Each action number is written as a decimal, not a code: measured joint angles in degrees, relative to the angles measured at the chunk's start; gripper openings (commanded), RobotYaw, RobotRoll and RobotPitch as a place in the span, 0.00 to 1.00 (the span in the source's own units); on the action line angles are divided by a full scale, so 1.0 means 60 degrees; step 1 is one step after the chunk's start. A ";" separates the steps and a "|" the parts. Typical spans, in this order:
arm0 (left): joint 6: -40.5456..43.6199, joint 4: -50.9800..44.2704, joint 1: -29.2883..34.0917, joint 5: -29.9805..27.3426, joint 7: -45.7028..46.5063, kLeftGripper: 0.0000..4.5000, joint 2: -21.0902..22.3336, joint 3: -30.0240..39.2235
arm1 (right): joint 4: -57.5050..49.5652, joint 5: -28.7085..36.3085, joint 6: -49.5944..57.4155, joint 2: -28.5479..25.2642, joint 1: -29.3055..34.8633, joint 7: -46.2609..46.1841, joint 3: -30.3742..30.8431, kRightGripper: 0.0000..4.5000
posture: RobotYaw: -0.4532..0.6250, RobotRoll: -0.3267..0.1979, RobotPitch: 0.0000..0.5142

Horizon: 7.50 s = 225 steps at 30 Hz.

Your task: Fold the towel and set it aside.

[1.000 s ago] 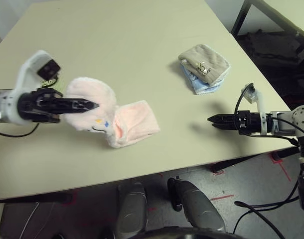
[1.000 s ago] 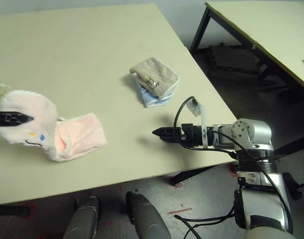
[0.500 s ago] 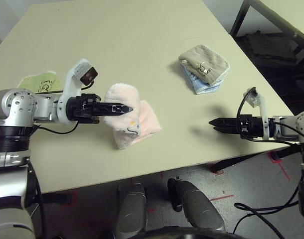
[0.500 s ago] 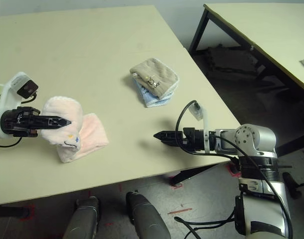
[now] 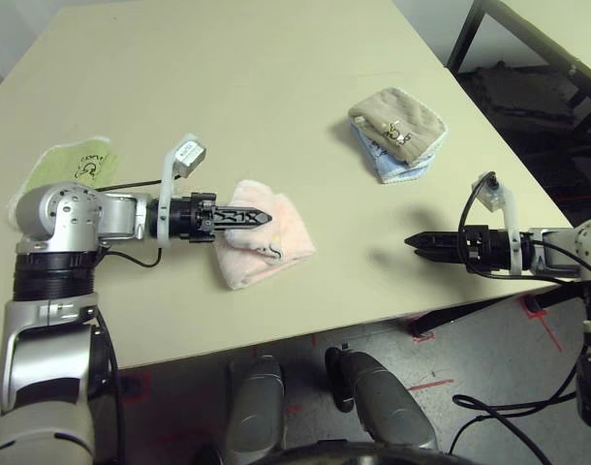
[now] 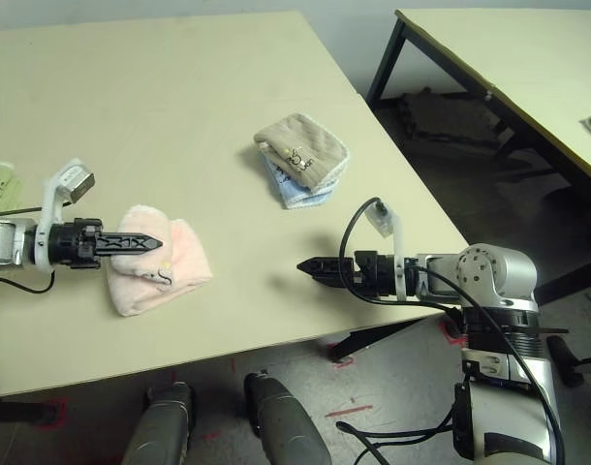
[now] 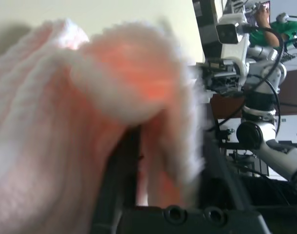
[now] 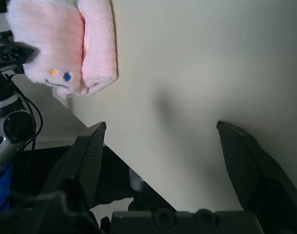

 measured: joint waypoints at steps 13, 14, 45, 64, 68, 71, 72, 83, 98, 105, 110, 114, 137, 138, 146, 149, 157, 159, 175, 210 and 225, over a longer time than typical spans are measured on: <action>-0.0054 0.0000 -0.0097 0.0054 0.0226 0.99 -0.0050 0.0206 | -0.0063 0.0046 -0.0007 -0.0005 0.0078 0.0000 -0.0014 1.00 | 0.29 0.62 0.41; -0.0080 0.0000 -0.0105 0.0090 0.0227 0.99 -0.0037 0.0224 | -0.0062 0.0046 -0.0020 -0.0005 0.0078 0.0001 -0.0015 1.00 | 0.29 0.62 0.41; -0.8421 -0.2907 0.3279 0.2297 -0.4554 0.48 0.1717 0.0088 | -0.3230 -0.1650 -0.6891 0.1198 -0.0186 0.1734 0.2560 0.49 | 0.32 0.62 0.40; -1.3359 -0.3890 0.6975 0.4412 -0.4452 0.01 0.0250 -0.0576 | -0.1023 -0.3366 -1.0094 0.3777 -0.0888 0.3207 0.5226 0.01 | 0.37 0.62 0.40; -1.3608 -0.3888 0.7358 0.4474 -0.4293 0.01 0.0331 -0.0389 | -0.0201 -0.4151 -1.0869 0.3949 -0.0915 0.3224 0.5548 0.01 | 0.38 0.62 0.39; -1.3731 -0.3866 0.7689 0.4427 -0.4207 0.01 0.0557 0.0124 | 0.0363 -0.4708 -1.1305 0.3919 -0.0954 0.3069 0.5588 0.01 | 0.38 0.62 0.38; -1.3751 -0.3834 0.7765 0.4396 -0.4180 0.01 0.0616 0.0309 | 0.0465 -0.4867 -1.1381 0.3877 -0.0954 0.3057 0.5589 0.01 | 0.38 0.62 0.38; -1.3809 -0.3671 0.8610 0.3824 -0.4322 0.01 0.0948 0.1672 | -0.0259 -0.4347 -1.0635 0.2755 -0.0991 0.3460 0.4483 0.01 | 0.38 0.62 0.38; -1.2764 -0.3359 0.5519 0.4098 -0.2825 0.01 0.0881 0.0369 | 0.1422 -0.4666 -1.0712 0.5501 -0.2738 0.2189 0.4965 0.01 | 0.38 0.62 0.38; -1.3196 -0.2905 0.6172 0.4915 -0.2578 0.01 0.0706 0.0107 | 0.3584 -0.6173 -1.2170 0.5748 -0.2993 0.1773 0.5389 0.01 | 0.39 0.62 0.40; -1.3811 -0.2524 0.6972 0.5107 -0.2778 0.01 0.0768 0.0376 | 0.3500 -0.6480 -1.2523 0.5046 -0.2825 0.1941 0.5387 0.01 | 0.38 0.62 0.40; -1.4112 -0.2192 0.7282 0.5075 -0.3036 0.01 0.1052 0.0949 | 0.2983 -0.6355 -1.2217 0.4221 -0.2662 0.2187 0.4966 0.01 | 0.39 0.62 0.40; 0.0154 -0.1318 0.6167 -0.3829 0.1879 1.00 0.1536 0.3455 | -0.1363 -0.4234 -1.2421 0.1076 0.0723 0.3631 0.2616 1.00 | 0.35 0.62 0.40; 0.0275 -0.1209 0.5983 -0.3834 0.2199 1.00 0.1374 0.3432 | -0.1394 -0.4178 -1.2442 0.1022 0.0868 0.3645 0.2563 1.00 | 0.35 0.62 0.40; 0.0387 0.0128 0.4194 -0.4304 0.4516 1.00 -0.0240 0.3381 | -0.1649 -0.4117 -1.3043 0.0551 0.1583 0.3951 0.2479 1.00 | 0.33 0.62 0.39; 0.0386 0.0549 0.3814 -0.4464 0.5198 1.00 -0.0755 0.3557 | -0.1726 -0.4072 -1.3334 0.0341 0.1726 0.4195 0.2408 1.00 | 0.33 0.62 0.39; 0.0214 0.0798 0.3443 -0.4761 0.6423 0.71 -0.1564 0.3636 | -0.1872 -0.3959 -1.3538 0.0179 0.1809 0.4378 0.2250 1.00 | 0.32 0.62 0.38; 0.0173 0.0798 0.3446 -0.4790 0.6604 0.55 -0.1617 0.3596 | -0.1883 -0.3940 -1.3543 0.0180 0.1809 0.4372 0.2249 1.00 | 0.32 0.62 0.39; -0.0068 0.1161 0.2229 -0.5210 0.6633 0.00 -0.0299 0.3388 | -0.1888 -0.3827 -1.3547 0.0386 0.1799 0.4259 0.2244 1.00 | 0.34 0.62 0.37; -0.9073 0.6112 0.1296 0.0331 0.2654 0.00 0.2423 0.6002 | -0.1493 -0.3825 -1.3531 0.0805 0.1513 0.4028 0.2255 1.00 | 0.39 0.62 0.34; -0.9557 0.7512 0.1982 0.0619 0.2023 0.53 0.1878 0.6470 | -0.1597 -0.3759 -1.3299 0.0747 0.1539 0.3926 0.2220 1.00 | 0.40 0.62 0.33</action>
